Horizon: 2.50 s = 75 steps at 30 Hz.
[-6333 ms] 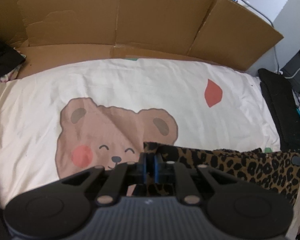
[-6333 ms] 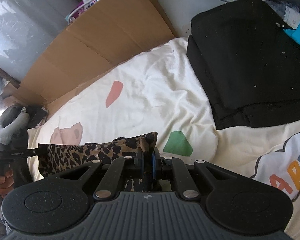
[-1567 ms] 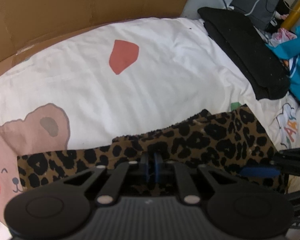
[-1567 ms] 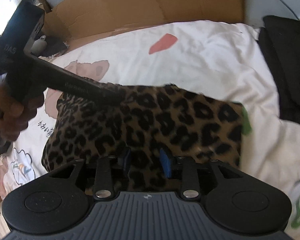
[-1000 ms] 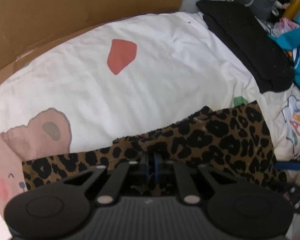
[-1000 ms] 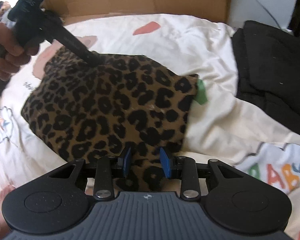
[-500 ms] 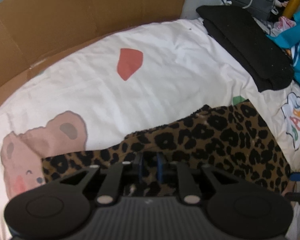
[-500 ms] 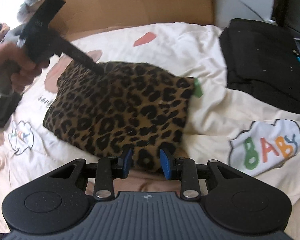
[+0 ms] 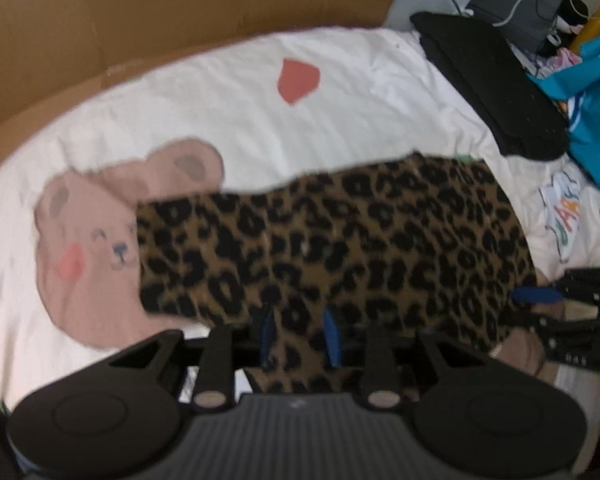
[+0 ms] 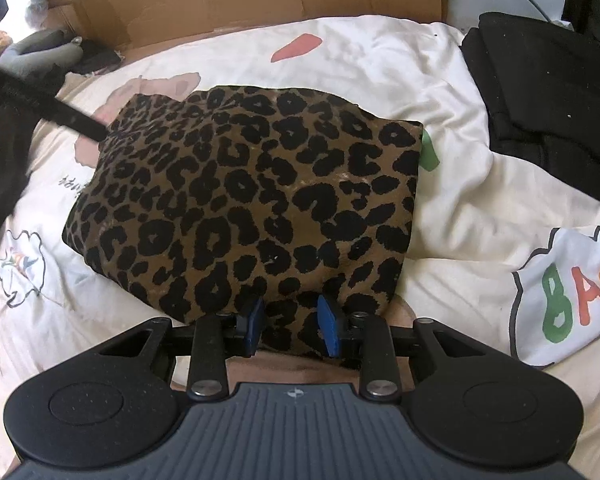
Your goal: Fold clothes
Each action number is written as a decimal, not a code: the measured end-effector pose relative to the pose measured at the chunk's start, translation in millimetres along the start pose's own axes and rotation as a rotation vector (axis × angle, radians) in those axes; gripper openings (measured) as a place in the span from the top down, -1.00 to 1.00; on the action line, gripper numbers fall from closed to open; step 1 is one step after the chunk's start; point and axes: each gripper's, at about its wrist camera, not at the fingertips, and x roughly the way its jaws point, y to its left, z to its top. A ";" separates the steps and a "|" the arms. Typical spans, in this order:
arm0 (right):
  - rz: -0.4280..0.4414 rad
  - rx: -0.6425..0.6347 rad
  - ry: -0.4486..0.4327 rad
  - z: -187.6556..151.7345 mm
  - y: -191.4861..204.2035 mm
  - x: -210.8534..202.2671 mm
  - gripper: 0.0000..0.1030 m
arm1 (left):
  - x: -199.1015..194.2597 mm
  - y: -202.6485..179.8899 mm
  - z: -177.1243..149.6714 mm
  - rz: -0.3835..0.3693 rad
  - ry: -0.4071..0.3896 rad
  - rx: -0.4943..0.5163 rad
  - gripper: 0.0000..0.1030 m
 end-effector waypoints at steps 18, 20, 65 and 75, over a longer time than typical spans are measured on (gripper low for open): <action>0.035 0.165 0.037 -1.6 -23.4 -36.4 0.26 | 5.4 -95.1 -31.8 -0.139 -0.006 0.151 0.42; 0.044 0.158 0.040 -1.9 -20.9 -33.7 0.27 | 11.6 -105.9 -38.6 -0.147 0.001 0.186 0.43; 0.045 0.192 0.070 -0.1 -23.8 -4.4 0.30 | 25.2 4.9 -79.0 0.056 0.076 -0.098 0.91; 0.074 0.310 0.007 -9.0 -35.3 -28.4 0.27 | -2.0 12.2 -81.0 0.043 0.041 -0.122 0.43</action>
